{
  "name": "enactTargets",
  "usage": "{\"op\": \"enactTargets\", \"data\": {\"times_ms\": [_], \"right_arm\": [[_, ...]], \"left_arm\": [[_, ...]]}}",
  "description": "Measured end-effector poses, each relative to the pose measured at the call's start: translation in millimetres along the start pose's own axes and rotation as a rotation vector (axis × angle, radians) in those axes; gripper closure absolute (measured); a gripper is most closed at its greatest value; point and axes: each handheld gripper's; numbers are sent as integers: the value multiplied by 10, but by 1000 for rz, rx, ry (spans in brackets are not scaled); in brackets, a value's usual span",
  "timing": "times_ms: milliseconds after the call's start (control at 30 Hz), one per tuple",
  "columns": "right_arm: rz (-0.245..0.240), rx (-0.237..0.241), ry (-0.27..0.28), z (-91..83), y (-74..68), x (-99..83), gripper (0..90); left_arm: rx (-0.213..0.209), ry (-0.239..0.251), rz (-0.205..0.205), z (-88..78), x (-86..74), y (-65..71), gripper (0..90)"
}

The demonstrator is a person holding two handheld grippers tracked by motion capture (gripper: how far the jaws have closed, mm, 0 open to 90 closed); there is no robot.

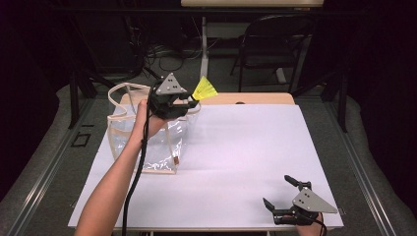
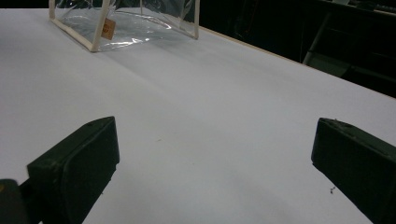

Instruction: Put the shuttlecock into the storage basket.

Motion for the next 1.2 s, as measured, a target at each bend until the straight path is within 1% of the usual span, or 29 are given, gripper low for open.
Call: {"op": "enactTargets", "data": {"times_ms": [133,233,667,800,833,1200], "right_arm": [[-1,-2,0,1,2,0,5],[-2,-1,-1,2,2,0,5],[-2,1,-1,6,2,-1,6],[1,2,1,8,2,-1,6],[0,1,-2,8,2,-1,6],[1,1,-3,11,3,-1,6]], "left_arm": [[-3,1,-16,-2,-22,-34,651],[-1,1,-21,-7,-36,-58,651],[29,-3,-43,-66,-99,-165,651],[36,-1,-56,-82,-119,-191,651],[39,-4,-53,-91,-124,-202,651],[61,-6,-73,-157,-191,-276,651]]}}
Point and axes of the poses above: each handheld gripper's, and its own axes: z roughly forward along the jaws, x roughly out of its top, y roughly to its right, and after that the axes turned 11 degrees about -y, right-handed
